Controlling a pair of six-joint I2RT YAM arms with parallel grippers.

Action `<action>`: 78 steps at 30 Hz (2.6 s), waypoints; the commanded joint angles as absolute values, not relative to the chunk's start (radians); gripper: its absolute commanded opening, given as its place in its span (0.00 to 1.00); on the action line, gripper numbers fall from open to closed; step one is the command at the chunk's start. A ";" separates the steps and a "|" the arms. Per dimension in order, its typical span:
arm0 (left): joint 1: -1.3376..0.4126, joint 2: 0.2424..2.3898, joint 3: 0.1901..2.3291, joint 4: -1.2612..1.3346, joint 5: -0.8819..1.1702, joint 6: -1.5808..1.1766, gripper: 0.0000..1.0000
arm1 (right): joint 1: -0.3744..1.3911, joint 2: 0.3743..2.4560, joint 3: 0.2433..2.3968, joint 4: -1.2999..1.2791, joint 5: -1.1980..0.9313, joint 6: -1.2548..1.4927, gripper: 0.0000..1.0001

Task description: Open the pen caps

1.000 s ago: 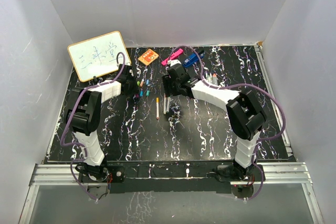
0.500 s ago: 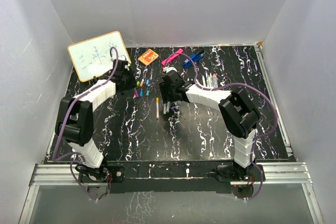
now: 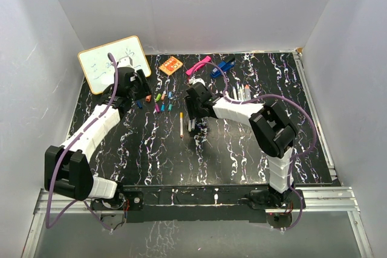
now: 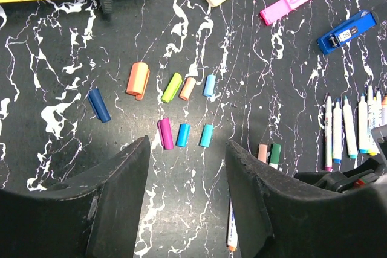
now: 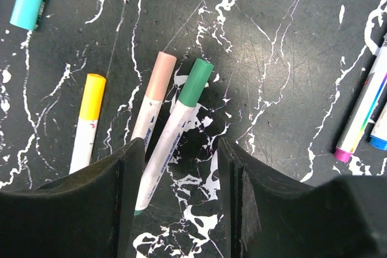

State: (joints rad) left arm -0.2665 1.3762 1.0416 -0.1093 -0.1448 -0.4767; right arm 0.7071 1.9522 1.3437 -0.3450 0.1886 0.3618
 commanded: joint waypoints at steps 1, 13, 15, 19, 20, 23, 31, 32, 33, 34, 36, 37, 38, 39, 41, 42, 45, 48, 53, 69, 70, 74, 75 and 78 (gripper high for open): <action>-0.264 1.334 1.028 -0.111 -0.149 -0.488 0.52 | 0.709 1.975 1.345 -0.344 0.220 0.369 0.48; -0.263 1.346 1.030 -0.091 -0.112 -0.501 0.53 | 0.710 1.996 1.342 -0.366 0.230 0.364 0.41; -0.265 1.350 1.027 -0.085 -0.087 -0.506 0.53 | 0.710 2.000 1.340 -0.373 0.232 0.364 0.36; -0.265 1.364 1.021 -0.068 -0.019 -0.528 0.53 | 0.709 1.997 1.324 -0.371 0.233 0.362 0.27; -0.265 1.364 1.017 -0.061 -0.003 -0.534 0.53 | 0.710 1.994 1.319 -0.367 0.233 0.363 0.25; -0.265 1.364 1.004 -0.035 0.037 -0.552 0.53 | 0.706 1.993 1.312 -0.369 0.237 0.364 0.18; -0.284 1.418 0.981 0.052 0.189 -0.607 0.54 | 0.662 1.960 1.299 -0.370 0.240 0.349 0.00; -0.289 1.432 0.973 0.075 0.228 -0.622 0.54 | 0.661 1.945 1.293 -0.357 0.250 0.334 0.00; -0.290 1.447 0.961 0.105 0.264 -0.639 0.54 | 0.661 1.924 1.280 -0.338 0.258 0.318 0.00; -0.290 1.466 0.954 0.136 0.299 -0.658 0.54 | 0.660 1.899 1.264 -0.316 0.264 0.303 0.00; -0.291 1.512 0.963 0.166 0.347 -0.681 0.54 | 0.661 1.848 1.234 -0.269 0.267 0.265 0.00; -0.291 1.537 0.972 0.172 0.369 -0.688 0.54 | 0.661 1.824 1.219 -0.250 0.266 0.252 0.00; -0.291 1.555 0.981 0.181 0.390 -0.696 0.54 | 0.661 1.800 1.209 -0.234 0.262 0.238 0.00; -0.292 1.570 0.985 0.194 0.404 -0.706 0.54 | 0.661 1.780 1.201 -0.221 0.257 0.225 0.00; -0.298 1.589 0.989 0.226 0.422 -0.736 0.54 | 0.661 1.750 1.189 -0.204 0.244 0.205 0.00; -0.305 1.597 0.991 0.238 0.424 -0.745 0.54 | 0.660 1.748 1.185 -0.197 0.236 0.197 0.00; -0.335 1.623 1.008 0.263 0.427 -0.773 0.54 | 0.660 1.699 1.174 -0.172 0.200 0.189 0.00; -0.373 1.653 1.029 0.286 0.424 -0.794 0.54 | 0.661 1.680 1.173 -0.155 0.158 0.190 0.00; -0.427 1.698 1.048 0.337 0.410 -0.841 0.54 | 0.661 1.653 1.161 -0.121 0.107 0.192 0.00; -0.454 1.750 1.087 0.382 0.414 -0.880 0.54 | 0.669 1.572 1.108 -0.046 0.001 0.189 0.00; -0.455 1.751 1.087 0.383 0.414 -0.882 0.54 | 0.670 1.570 1.106 -0.044 -0.003 0.188 0.00; -0.459 1.755 1.089 0.388 0.416 -0.885 0.52 | 0.676 1.568 1.103 -0.040 -0.018 0.181 0.00; -0.459 1.755 1.090 0.390 0.415 -0.887 0.51 | 0.676 1.569 1.102 -0.039 -0.020 0.181 0.00; -0.460 1.755 1.092 0.391 0.414 -0.887 0.48 | 0.681 1.570 1.101 -0.037 -0.028 0.176 0.00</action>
State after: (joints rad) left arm -0.4530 1.7473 1.0534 0.3660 0.4007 -0.8829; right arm 0.6716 1.6066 1.0992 -0.1005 -0.0074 0.1959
